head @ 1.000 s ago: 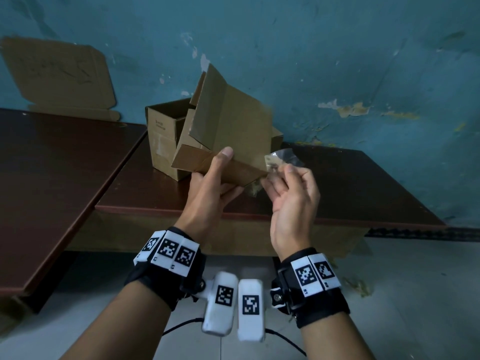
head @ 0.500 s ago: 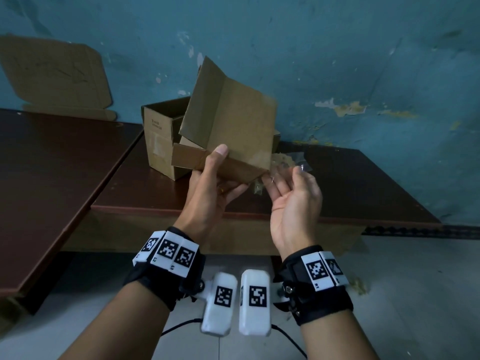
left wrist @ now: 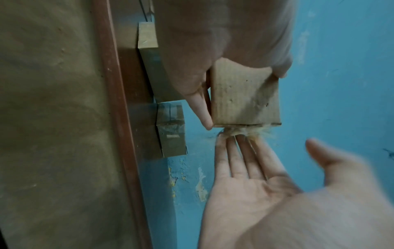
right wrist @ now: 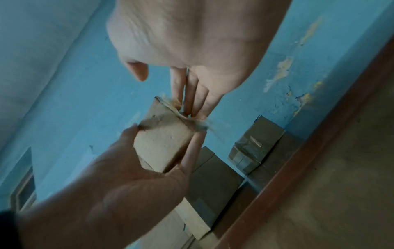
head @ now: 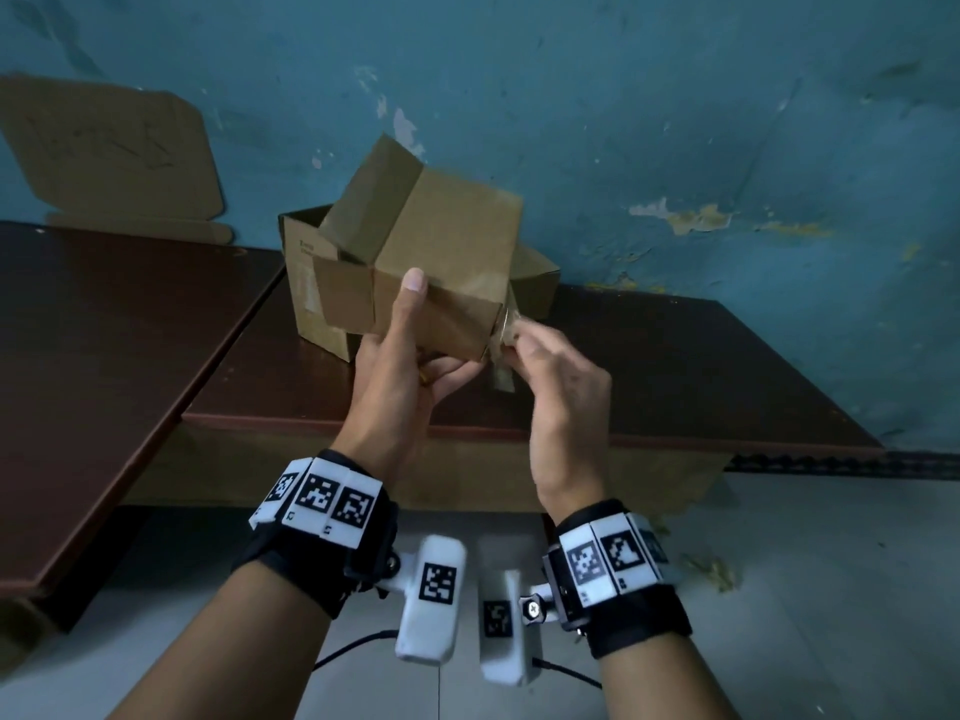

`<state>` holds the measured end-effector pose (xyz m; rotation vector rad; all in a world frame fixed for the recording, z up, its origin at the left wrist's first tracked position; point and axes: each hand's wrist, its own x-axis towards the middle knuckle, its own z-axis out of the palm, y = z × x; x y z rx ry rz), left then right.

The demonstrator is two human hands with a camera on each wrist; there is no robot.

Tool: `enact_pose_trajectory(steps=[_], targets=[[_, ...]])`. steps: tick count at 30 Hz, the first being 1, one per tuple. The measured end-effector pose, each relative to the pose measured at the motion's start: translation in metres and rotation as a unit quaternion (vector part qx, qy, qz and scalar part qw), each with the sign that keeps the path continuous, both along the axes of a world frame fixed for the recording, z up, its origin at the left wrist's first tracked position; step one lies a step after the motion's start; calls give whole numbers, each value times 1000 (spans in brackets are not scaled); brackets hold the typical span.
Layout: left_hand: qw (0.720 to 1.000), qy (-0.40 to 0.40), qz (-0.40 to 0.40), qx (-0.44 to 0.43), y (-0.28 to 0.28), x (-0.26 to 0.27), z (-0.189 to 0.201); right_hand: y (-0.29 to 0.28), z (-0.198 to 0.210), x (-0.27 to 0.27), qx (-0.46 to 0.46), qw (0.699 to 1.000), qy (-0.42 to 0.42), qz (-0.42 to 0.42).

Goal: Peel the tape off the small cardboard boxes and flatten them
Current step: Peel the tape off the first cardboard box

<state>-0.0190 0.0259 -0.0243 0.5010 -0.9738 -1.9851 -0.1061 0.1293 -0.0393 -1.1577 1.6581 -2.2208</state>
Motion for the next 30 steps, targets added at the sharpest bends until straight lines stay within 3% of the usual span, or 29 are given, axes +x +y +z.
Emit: enact_pose_trajectory(steps=[3, 8, 13, 21, 30], targets=[[999, -25, 30, -30, -3, -1, -6, -7, -7, 5, 38, 998, 55, -15], [998, -8, 12, -69, 0, -4, -7, -12, -5, 3, -6, 989, 94, -116], [991, -19, -23, -134, 4, -4, -9, -10, -5, 5, 4, 983, 104, -151], [972, -75, 19, -220, 5, -6, -13, -9, -6, 2, 19, 979, 103, -173], [900, -117, 69, -413, 4, -7, -18, -6, -2, 8, -31, 982, 87, -162]])
